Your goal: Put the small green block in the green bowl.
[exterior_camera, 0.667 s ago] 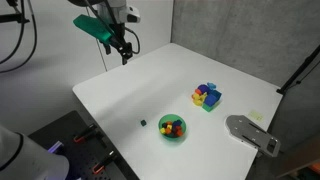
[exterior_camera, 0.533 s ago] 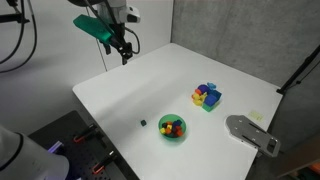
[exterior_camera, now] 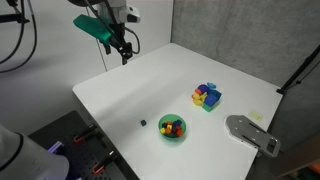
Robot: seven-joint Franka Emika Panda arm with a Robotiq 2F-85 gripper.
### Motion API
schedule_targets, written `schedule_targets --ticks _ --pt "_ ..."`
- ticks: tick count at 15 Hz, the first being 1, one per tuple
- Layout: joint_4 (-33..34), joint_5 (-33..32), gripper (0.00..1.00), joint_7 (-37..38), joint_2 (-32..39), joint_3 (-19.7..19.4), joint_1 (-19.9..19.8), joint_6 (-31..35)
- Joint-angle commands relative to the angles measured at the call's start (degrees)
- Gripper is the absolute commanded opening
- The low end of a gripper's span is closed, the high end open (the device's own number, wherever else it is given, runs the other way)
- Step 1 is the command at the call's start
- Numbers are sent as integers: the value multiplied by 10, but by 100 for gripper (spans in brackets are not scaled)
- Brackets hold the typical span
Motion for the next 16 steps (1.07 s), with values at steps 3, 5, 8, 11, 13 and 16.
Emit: schedule_targets --ticks 3,5,8,11,13,16 --pt "1 4 100 -3 0 10 -10 -2" --pt "7 -6 100 7 18 16 -13 11" --pt "9 -20 100 23 52 30 -18 51" --pt "4 -40 100 42 93 43 -24 103" --pt "1 -62 100 62 126 49 -30 142" --pt "11 -96 100 112 188 50 -39 180"
